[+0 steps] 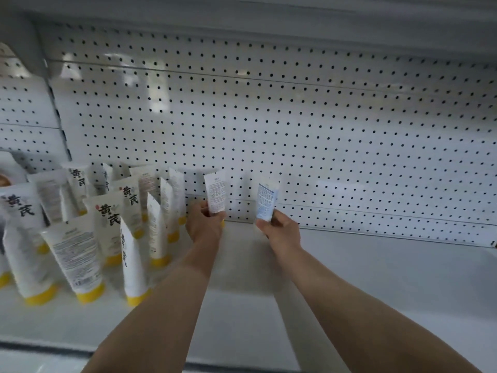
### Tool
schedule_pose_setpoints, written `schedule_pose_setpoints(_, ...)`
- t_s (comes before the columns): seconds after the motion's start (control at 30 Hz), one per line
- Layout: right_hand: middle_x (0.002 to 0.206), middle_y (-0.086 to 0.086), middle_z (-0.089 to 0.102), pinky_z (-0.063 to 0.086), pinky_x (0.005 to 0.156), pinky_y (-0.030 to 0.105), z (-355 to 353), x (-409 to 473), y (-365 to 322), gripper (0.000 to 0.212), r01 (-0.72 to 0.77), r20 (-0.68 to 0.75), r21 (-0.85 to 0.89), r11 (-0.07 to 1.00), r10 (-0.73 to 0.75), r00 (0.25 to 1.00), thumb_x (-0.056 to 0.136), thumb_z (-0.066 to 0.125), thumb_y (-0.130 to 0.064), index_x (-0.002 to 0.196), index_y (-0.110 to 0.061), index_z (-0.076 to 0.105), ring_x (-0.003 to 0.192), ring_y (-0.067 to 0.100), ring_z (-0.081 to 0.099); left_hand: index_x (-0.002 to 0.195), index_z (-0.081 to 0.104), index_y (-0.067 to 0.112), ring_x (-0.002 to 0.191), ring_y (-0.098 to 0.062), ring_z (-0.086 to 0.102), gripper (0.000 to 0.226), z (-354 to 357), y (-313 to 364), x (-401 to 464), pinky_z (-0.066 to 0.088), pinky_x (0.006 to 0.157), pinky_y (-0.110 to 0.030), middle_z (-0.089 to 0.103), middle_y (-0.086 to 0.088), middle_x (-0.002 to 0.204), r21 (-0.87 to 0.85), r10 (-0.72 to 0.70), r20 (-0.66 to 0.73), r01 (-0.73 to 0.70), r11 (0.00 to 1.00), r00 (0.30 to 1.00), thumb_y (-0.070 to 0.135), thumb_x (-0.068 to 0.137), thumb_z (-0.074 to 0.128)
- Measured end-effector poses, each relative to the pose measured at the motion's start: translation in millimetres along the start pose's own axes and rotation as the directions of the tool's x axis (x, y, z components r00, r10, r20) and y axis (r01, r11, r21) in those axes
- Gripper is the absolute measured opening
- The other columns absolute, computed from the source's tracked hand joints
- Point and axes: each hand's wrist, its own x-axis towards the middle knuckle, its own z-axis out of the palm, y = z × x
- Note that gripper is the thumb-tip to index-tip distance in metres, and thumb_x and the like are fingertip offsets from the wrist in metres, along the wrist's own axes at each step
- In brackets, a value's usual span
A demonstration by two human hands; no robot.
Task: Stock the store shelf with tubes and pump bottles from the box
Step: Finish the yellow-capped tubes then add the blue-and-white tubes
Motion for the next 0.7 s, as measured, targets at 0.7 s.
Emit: schedule_pose_setpoints(0.7,0.075,-0.016,0.070,0.043,0.063,0.018,50,42,19,0.013,0.107,-0.036,-0.233,0.967,-0.119,0.992,0.080,0.076,-0.028,0.090,-0.032,0.068,0.074,0.002,0.063,0.109,0.067,0.018,0.093,-0.021,0.066,0.035,5,-20,34,0.054,0.085,-0.033,0.072,-0.001,0.100,0.067,0.041,-0.014,-0.040,0.997,0.999,0.007,0.077,0.077)
